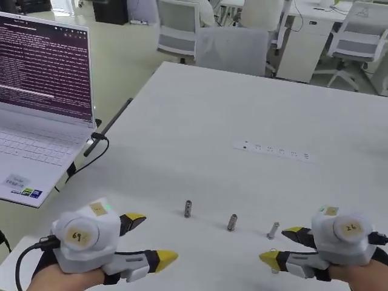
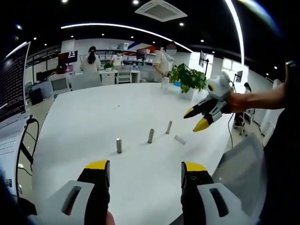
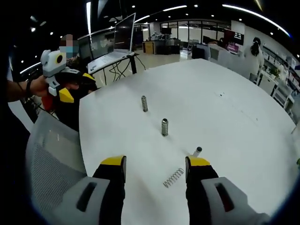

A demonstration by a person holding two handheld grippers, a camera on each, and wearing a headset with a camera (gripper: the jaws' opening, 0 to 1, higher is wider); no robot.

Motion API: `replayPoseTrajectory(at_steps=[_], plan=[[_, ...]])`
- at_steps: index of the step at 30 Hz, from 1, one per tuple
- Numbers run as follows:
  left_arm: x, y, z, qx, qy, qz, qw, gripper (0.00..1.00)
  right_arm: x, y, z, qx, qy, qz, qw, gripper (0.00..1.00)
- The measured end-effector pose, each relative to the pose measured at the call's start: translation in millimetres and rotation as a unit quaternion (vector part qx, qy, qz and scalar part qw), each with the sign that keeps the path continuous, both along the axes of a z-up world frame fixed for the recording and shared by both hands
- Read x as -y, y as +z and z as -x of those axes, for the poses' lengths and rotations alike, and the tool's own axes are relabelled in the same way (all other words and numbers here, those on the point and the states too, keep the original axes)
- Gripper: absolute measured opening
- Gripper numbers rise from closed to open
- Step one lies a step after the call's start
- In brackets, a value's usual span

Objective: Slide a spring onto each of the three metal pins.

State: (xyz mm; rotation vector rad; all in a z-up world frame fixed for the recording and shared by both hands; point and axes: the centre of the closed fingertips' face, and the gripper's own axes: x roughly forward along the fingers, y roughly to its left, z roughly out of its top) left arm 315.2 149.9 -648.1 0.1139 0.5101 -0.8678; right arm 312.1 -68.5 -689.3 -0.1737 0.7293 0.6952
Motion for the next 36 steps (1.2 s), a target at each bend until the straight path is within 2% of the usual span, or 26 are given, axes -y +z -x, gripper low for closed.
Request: replayPoseTrajectory(at_steps=[3,11,18,25,36], plan=[[1.9,-0.7,1.4,0.000,-0.003,0.000,1.0000,0.57,7.1,3.7,9.3,0.002,-0.029,-0.025,0.9993,0.51],[7.6,0.3,1.5,0.000,-0.010,0.001,1.0000,0.57,31.6,-4.5,29.4,-0.006,-0.076,-0.036,0.9964,0.55],[11.9,1.3,0.2,0.000,-0.014,0.000,0.9999,0.57,42.8,-1.2,42.6,-0.001,-0.105,-0.057,0.9928,0.58],[18.6,0.4,-0.7,-0.002,-0.020,0.000,0.9998,0.57,49.5,4.2,50.4,0.005,-0.123,-0.069,0.9900,0.61],[38.7,-1.1,-2.0,-0.004,-0.040,0.002,0.9992,0.57,55.8,11.4,57.7,0.014,-0.141,-0.080,0.9867,0.65]])
